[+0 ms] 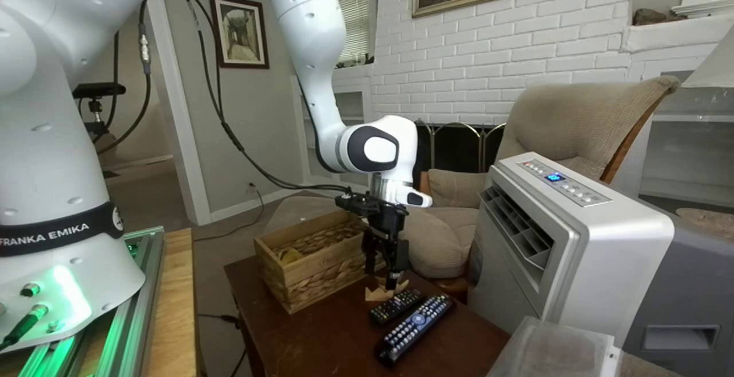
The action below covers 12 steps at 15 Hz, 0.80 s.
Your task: Pile up the three brown objects on the table
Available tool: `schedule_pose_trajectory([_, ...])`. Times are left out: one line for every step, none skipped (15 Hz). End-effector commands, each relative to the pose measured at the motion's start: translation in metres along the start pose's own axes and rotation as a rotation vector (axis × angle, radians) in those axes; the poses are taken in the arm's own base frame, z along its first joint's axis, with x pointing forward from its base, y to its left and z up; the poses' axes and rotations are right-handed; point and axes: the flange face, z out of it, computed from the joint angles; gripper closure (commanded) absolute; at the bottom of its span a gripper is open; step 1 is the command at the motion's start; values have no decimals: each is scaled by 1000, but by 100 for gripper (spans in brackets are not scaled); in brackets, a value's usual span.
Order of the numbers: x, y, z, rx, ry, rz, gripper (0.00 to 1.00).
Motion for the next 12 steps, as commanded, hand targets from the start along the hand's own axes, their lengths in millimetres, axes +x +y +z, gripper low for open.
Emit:
schedule_pose_trajectory([-7,-4,4,4,25,-19,0])
schedule_pose_trajectory([-8,-4,5,6,32,-26,0])
schedule_pose_trajectory([-9,-5,6,10,47,-27,0])
schedule_pose_trajectory([-10,-6,7,13,54,-32,0])
schedule_pose_trajectory([-10,-7,8,19,70,-30,0])
schedule_pose_trajectory([-11,-8,9,20,76,-33,0])
schedule_pose_trajectory([-10,-9,11,20,83,-34,0])
schedule_pose_trajectory([-11,-10,13,23,87,-35,0])
schedule_pose_trajectory([-11,-11,14,23,91,-35,0])
schedule_pose_trajectory([-12,-12,16,26,96,-36,0])
schedule_pose_trajectory([-12,-13,17,27,98,-37,0])
schedule_pose_trajectory([-12,-14,17,30,100,-38,0])
